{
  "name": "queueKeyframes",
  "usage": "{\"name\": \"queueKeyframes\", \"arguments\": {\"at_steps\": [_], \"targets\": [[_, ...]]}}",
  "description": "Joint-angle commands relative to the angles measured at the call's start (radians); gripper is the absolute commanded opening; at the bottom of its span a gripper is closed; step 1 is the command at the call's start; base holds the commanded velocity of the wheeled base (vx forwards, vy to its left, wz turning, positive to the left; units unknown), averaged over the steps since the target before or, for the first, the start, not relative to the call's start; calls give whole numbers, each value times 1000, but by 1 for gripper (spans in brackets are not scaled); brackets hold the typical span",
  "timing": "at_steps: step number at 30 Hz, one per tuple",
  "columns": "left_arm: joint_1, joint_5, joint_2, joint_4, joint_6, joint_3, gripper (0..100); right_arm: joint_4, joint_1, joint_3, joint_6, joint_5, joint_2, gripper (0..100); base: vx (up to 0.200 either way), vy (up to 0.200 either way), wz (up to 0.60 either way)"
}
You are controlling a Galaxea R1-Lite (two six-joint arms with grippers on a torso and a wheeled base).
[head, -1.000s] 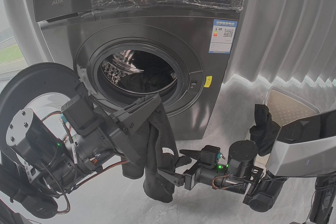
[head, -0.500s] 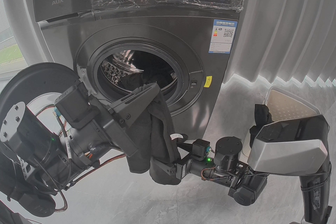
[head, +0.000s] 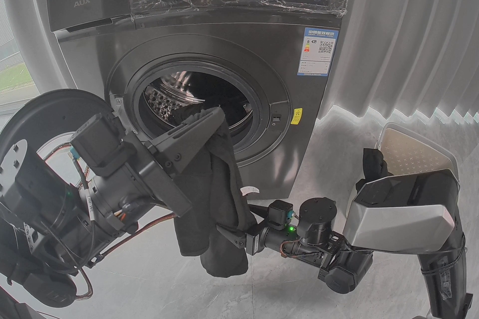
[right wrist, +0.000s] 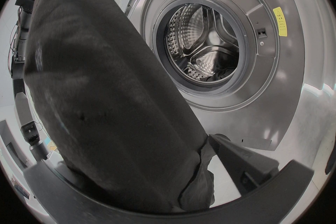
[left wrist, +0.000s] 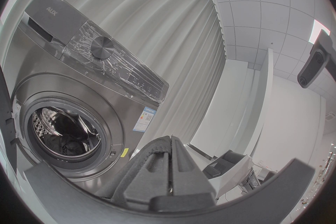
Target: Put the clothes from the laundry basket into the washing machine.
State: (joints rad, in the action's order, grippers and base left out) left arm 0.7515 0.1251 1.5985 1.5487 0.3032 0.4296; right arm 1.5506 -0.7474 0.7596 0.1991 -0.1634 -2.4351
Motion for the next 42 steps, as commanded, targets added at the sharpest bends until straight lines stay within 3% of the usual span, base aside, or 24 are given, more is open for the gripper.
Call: {"name": "queueKeyframes", "arguments": {"at_steps": [1,11,22,33,42], "targets": [[-1,-1,-3,1,1,1,0,2,-15,-11,0,1,-1,0,0,0,0],[-113,-1,24,-1,2,23,0,5,-101,-221,2,1,183,0,0,0,0],[-204,-1,106,-1,1,24,0,2,-116,-398,9,10,404,0,0,0,0],[-204,-4,205,1,-12,-14,0,0,-107,-390,8,-18,515,0,0,0,0],[-196,2,245,2,-15,-57,0,-1,-66,-304,5,-25,536,0,0,0,0]]}}
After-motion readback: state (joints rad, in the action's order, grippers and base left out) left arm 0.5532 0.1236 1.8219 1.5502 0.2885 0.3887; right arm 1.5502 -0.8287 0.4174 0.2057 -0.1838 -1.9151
